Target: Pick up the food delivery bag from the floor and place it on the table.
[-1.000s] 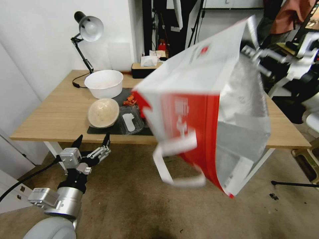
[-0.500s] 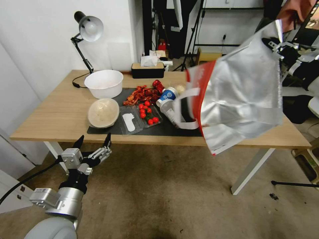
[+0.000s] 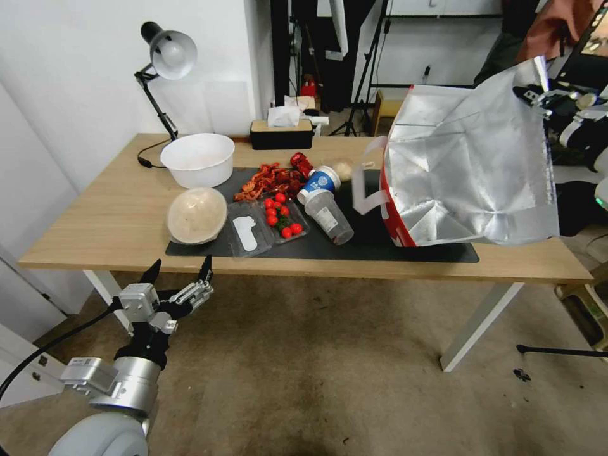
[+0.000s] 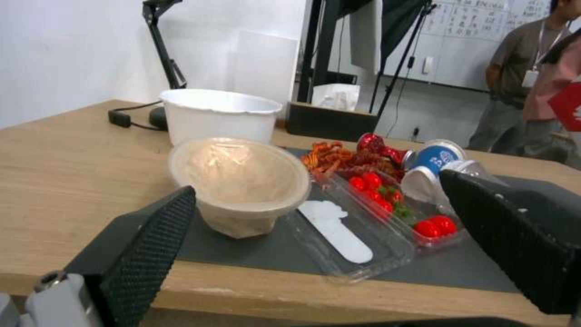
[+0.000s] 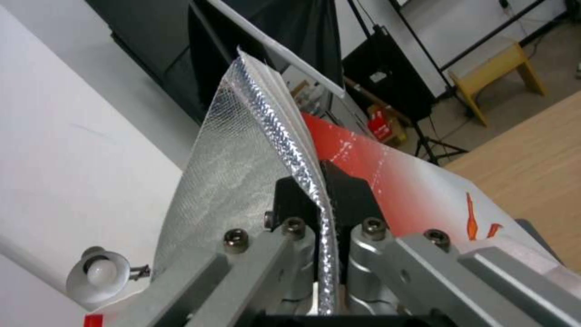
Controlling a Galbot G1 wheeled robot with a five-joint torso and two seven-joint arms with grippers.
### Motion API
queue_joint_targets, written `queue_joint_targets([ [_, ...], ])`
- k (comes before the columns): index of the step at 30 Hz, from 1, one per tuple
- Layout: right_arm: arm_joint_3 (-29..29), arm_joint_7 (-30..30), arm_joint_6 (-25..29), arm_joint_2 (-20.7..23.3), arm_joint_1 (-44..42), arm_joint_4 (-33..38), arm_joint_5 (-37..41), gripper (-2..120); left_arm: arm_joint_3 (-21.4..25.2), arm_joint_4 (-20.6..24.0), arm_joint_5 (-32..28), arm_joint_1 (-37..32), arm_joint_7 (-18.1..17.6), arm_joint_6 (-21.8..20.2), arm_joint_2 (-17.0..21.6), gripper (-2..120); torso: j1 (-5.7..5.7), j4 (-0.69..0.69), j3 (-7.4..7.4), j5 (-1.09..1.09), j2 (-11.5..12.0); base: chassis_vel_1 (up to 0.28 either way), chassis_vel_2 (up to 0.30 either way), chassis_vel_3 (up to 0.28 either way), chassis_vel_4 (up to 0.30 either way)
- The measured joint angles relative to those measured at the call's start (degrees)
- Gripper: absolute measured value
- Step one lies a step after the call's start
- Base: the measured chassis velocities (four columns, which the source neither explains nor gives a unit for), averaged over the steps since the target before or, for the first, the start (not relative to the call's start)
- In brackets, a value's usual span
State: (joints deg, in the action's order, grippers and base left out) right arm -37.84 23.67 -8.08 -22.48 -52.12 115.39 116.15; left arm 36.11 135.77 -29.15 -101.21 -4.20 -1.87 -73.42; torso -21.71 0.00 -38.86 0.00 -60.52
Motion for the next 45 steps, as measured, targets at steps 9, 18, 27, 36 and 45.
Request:
queue_joint_targets([
  [9, 1.78, -0.61, -2.86, -0.47, 2.0, -2.27, 0.95, 0, -0.16, -0.67, -0.03, 0.5, -0.03, 0.0, 0.13, 100, 0.0, -0.01, 0.0, 0.0, 0.0, 0.0, 0.0, 0.0, 0.0],
  [18, 7.23, -0.29, -3.85, -1.6, 8.87, -4.75, 0.62, 0, -0.19, -0.86, -0.04, 0.48, -0.01, -0.02, 0.2, 100, 0.0, 0.0, 0.0, 0.0, 0.0, 0.0, 0.0, 0.0, 0.0],
  [27, 10.92, -0.21, -4.82, -2.89, 12.45, -7.18, -0.65, 0, -0.19, -0.88, -0.04, 0.44, 0.01, -0.02, 0.18, 100, 0.0, 0.0, 0.0, 0.01, 0.0, 0.0, 0.0, 0.0, 0.0],
  [36, 11.67, 0.63, -5.36, -3.62, 12.56, -9.03, -2.31, 0, -0.2, -0.88, 0.02, 0.4, 0.04, -0.02, 0.11, 100, 0.0, -0.01, 0.0, 0.0, 0.0, 0.0, 0.0, 0.0, 0.0],
  [45, 11.95, 1.8, -5.52, -3.21, 13.18, -9.96, -2.87, 0, -0.49, -0.88, 0.31, 0.18, 0.15, 0.02, -0.13, 100, 0.01, 0.0, 0.0, 0.0, 0.0, 0.0, 0.0, 0.0, 0.0],
])
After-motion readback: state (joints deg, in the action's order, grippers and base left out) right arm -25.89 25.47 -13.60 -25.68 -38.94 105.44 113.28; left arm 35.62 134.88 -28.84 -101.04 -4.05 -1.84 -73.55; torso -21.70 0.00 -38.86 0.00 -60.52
